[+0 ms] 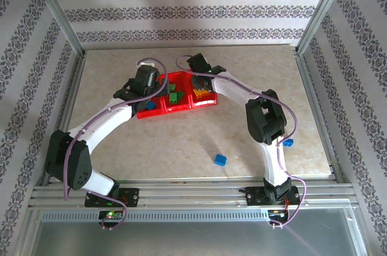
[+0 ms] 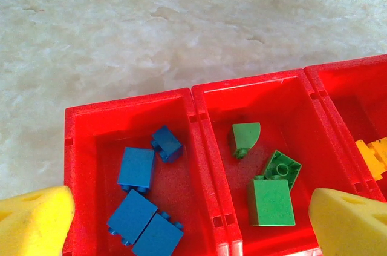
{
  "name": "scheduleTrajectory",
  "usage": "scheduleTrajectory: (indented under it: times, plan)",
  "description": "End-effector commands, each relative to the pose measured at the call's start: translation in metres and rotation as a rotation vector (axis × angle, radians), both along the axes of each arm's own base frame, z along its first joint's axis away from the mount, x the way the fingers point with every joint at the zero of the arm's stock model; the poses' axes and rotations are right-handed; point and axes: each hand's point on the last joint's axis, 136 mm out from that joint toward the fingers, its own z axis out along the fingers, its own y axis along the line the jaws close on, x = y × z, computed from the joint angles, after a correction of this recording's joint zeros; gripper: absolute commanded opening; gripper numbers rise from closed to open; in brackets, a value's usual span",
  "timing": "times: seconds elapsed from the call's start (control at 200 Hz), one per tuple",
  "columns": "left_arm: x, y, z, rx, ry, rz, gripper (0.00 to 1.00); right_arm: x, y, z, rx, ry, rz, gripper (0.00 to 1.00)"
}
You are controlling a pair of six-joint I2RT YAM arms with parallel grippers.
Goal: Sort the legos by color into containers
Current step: Place the lego in the container.
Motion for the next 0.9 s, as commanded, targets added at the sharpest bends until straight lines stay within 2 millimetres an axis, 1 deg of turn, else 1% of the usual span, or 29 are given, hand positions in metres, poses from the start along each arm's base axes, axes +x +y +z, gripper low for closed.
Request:
scheduleTrajectory:
  times: [0.0, 0.04, 0.15, 0.225, 0.325, 0.505, 0.57, 0.685, 0.819, 0.894]
  plan:
    - [0.001, 0.009, 0.008, -0.003, -0.028, 0.023, 1.00, 0.013, 0.000, 0.009, -0.019, -0.042, -0.004, 0.35]
    - [0.001, 0.009, 0.009, -0.004, -0.029, 0.022, 1.00, 0.013, 0.000, 0.010, -0.019, -0.045, -0.003, 0.39]
    - [0.002, 0.008, 0.009, -0.003, -0.027, 0.018, 1.00, 0.013, 0.000, 0.014, -0.014, -0.051, -0.002, 0.42]
    - [0.002, 0.009, 0.009, -0.002, -0.028, 0.019, 1.00, 0.012, 0.000, 0.021, -0.005, -0.060, -0.002, 0.46]
    - [0.002, 0.008, 0.010, -0.003, -0.029, 0.019, 1.00, 0.010, -0.001, 0.029, 0.001, -0.070, -0.003, 0.47]
    - [0.002, 0.007, 0.010, -0.008, -0.031, 0.014, 1.00, 0.002, -0.005, 0.050, 0.023, -0.096, -0.006, 0.48]
    - [0.002, 0.006, 0.010, -0.015, -0.035, 0.006, 1.00, -0.003, -0.006, 0.057, 0.033, -0.106, -0.008, 0.49]
    - [0.002, 0.002, 0.012, -0.032, -0.041, -0.010, 1.00, -0.015, -0.014, 0.071, 0.055, -0.121, -0.027, 0.51]
    - [0.001, -0.002, 0.013, -0.050, -0.046, -0.027, 1.00, -0.036, -0.029, 0.081, 0.085, -0.129, -0.065, 0.53]
    - [0.000, -0.003, 0.014, -0.058, -0.052, -0.038, 1.00, -0.051, -0.042, 0.082, 0.091, -0.125, -0.092, 0.55]
